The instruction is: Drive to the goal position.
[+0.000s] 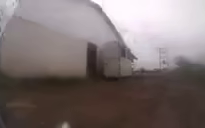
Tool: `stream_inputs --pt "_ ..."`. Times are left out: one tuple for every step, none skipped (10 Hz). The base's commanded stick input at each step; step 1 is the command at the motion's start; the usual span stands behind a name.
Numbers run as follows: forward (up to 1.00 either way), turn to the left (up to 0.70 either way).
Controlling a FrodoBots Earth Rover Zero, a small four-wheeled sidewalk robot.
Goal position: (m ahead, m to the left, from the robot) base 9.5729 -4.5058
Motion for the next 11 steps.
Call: stream_inputs --pt "0.66 0.0" --pt "0.7 0.0" --pt "0.7 0.0" --pt "0.7 0.0" --pt "0.7 0.0" --pt "0.7 0.0" --pt "0.7 0.0" --pt "0.7 0.0" --pt "0.7 0.0" --pt "0.7 0.0" --pt "0.7 0.0"
